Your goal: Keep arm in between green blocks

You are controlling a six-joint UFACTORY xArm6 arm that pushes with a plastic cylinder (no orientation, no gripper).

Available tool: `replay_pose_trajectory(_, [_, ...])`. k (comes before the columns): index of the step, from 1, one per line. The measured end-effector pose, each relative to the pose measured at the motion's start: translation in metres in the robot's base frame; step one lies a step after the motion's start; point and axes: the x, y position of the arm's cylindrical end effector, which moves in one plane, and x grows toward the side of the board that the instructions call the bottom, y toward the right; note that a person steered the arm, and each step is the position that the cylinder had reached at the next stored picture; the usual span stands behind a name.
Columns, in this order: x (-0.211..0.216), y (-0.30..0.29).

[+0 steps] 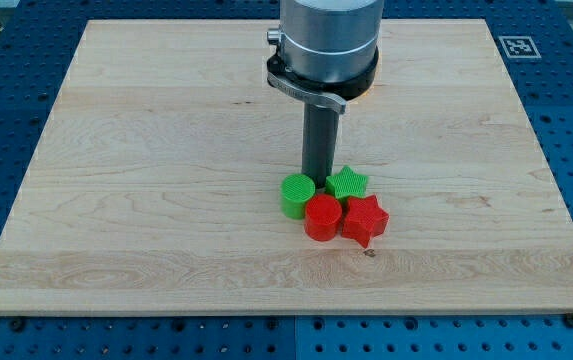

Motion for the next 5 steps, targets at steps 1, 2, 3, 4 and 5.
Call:
replay_pose_trajectory(1, [0.002,0.000])
replay_pose_trajectory(2, [0.011,0.005])
replay_pose_trajectory(3, [0.016,0.013])
replay_pose_trajectory(4, [0.021,0.015])
replay_pose_trajectory(5, [0.021,0.011])
